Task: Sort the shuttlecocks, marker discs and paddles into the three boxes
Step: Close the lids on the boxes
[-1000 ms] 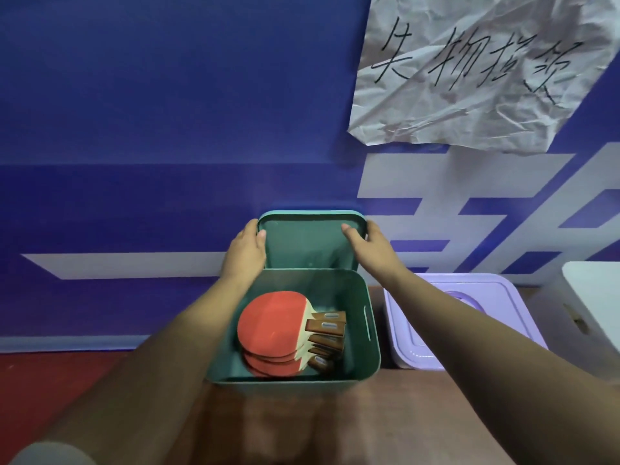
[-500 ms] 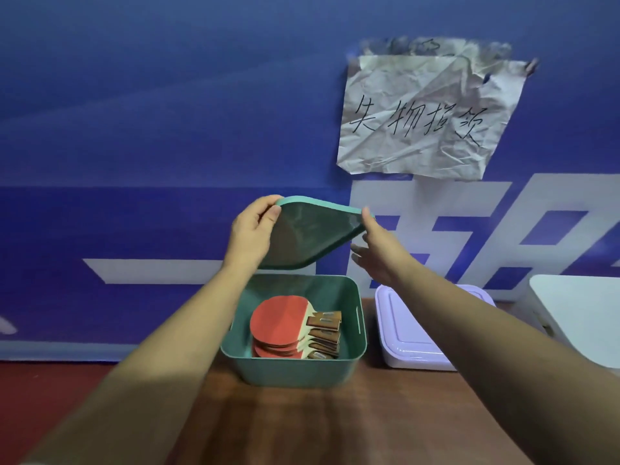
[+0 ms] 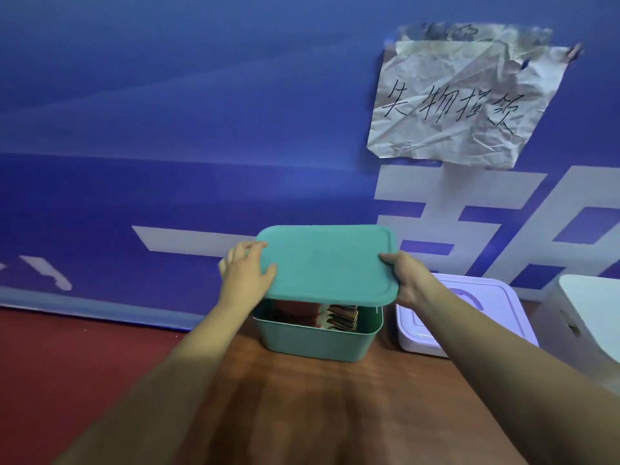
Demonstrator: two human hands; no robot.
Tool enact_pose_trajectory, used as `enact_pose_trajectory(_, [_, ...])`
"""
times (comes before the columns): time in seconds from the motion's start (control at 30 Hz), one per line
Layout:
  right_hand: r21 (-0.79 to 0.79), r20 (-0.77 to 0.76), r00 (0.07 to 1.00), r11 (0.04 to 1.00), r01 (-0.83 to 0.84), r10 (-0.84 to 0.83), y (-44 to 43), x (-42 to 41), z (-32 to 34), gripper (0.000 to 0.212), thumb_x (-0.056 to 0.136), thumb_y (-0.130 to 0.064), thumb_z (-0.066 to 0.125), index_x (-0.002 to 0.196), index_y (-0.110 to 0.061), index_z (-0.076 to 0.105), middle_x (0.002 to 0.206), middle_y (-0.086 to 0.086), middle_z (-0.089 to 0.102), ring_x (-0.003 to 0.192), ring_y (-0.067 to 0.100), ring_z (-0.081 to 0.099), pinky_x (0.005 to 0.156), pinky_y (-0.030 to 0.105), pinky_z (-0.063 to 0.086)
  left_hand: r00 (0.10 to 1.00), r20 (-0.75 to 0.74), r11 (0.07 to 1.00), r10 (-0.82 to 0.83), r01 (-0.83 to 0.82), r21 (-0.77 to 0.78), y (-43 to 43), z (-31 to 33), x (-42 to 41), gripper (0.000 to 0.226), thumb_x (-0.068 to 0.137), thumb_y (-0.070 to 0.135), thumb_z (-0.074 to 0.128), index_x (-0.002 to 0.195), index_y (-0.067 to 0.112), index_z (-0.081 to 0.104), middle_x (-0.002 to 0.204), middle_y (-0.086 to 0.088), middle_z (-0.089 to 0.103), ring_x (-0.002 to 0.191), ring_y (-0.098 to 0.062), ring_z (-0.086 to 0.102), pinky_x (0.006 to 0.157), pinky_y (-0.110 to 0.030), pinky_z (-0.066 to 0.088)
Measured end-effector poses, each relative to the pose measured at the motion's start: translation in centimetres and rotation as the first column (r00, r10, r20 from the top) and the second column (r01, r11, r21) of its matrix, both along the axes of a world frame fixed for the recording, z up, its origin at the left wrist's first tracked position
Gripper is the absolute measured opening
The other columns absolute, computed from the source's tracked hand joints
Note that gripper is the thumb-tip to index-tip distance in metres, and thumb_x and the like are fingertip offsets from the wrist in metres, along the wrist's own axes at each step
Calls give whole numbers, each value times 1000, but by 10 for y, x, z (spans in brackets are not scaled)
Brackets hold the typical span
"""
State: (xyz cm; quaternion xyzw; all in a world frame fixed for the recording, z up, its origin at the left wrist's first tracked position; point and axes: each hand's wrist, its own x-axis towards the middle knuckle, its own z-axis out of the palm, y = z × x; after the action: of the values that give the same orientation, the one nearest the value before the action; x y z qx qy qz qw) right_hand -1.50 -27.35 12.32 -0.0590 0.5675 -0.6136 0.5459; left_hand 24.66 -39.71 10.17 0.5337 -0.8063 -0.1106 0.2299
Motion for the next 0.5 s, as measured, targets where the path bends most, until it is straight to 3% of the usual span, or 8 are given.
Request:
enact_pose_trajectory(0.07, [-8, -42, 999, 1000, -1, 1, 8, -2, -15, 31, 101, -10, 42, 129, -7, 54, 112, 17, 68, 87, 31, 68, 71, 43, 57, 981, 72, 938, 181, -194, 288, -13, -17, 16, 67, 87, 48, 58, 139, 10, 39, 135, -21, 45, 127, -40, 42, 101, -47, 36])
enact_pose_trajectory(0.13, [-15, -52, 998, 1000, 17, -17, 12, -4, -31, 28, 99, -10, 45, 125, -10, 56, 112, 16, 70, 90, 31, 70, 70, 42, 59, 965, -17, 816, 261, -211, 538, -24, -30, 23, 76, 92, 49, 53, 145, 1, 28, 143, -24, 41, 131, -40, 42, 101, -44, 38])
enact_pose_trajectory(0.17, [-17, -45, 998, 999, 30, -31, 13, -5, -38, 27, 99, -10, 46, 124, -11, 57, 112, 16, 70, 92, 31, 70, 72, 43, 59, 957, -56, 784, 283, -197, 589, -28, -37, 25, 73, 94, 46, 52, 144, -2, 30, 144, -24, 43, 130, -39, 44, 100, -42, 39])
enact_pose_trajectory(0.27, [-15, -80, 994, 998, 69, -70, 12, -5, -56, 22, 98, -9, 48, 117, -11, 60, 108, 14, 72, 95, 32, 70, 77, 43, 58, 963, -129, 814, 235, -123, 568, -37, -56, 22, 52, 95, 35, 53, 133, -1, 49, 134, -20, 55, 120, -34, 54, 94, -39, 45])
enact_pose_trajectory(0.33, [44, -250, 964, 994, 104, -90, 7, -2, -70, 19, 96, -10, 52, 113, -8, 60, 103, 14, 72, 91, 30, 70, 74, 39, 57, 968, -174, 838, 184, -62, 542, -40, -66, 18, 40, 94, 26, 55, 126, 3, 55, 124, -18, 62, 111, -33, 59, 88, -39, 49])
enact_pose_trajectory(0.4, [133, -477, 877, 982, 132, -53, 0, -2, -86, 19, 94, -15, 55, 111, -8, 59, 101, 11, 69, 90, 27, 68, 77, 40, 56, 969, -180, 858, 169, -55, 511, -44, -75, 15, 35, 95, 23, 52, 124, 4, 56, 121, -18, 63, 110, -34, 58, 88, -39, 48])
enact_pose_trajectory(0.5, [238, -701, 710, 960, 149, 64, -13, -5, -110, 25, 96, -22, 49, 113, -6, 59, 107, 11, 66, 98, 29, 62, 89, 43, 51, 980, -140, 886, 144, -64, 459, -54, -91, 10, 29, 95, 18, 51, 119, 1, 55, 118, -22, 62, 111, -38, 56, 88, -40, 43])
